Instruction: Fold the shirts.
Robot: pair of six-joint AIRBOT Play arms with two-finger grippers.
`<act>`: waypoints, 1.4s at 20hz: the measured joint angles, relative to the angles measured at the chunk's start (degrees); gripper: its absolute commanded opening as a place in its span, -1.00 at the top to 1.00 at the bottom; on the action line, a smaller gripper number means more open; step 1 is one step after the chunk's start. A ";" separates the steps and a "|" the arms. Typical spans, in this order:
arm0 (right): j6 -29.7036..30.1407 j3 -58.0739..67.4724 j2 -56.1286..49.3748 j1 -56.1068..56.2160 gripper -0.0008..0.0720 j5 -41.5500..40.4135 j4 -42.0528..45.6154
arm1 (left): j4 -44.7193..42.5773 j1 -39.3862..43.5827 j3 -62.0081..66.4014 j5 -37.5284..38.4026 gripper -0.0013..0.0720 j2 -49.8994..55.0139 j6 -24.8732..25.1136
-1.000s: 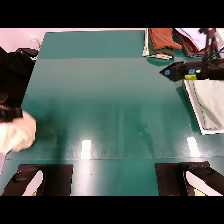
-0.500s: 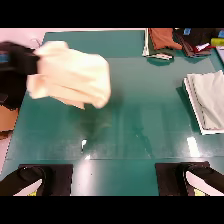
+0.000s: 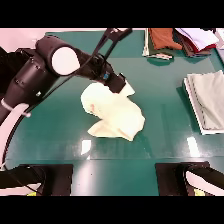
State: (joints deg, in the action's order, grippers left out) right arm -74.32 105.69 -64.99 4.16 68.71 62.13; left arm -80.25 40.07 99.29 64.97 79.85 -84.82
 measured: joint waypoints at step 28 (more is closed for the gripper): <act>-3.76 -9.22 1.27 -6.40 0.93 9.55 1.84 | 14.27 -28.70 -12.22 -6.49 0.90 15.52 -2.29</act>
State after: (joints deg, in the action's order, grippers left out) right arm -78.08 96.47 -63.72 -2.24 78.26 63.96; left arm -65.98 11.38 87.07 58.48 95.37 -87.11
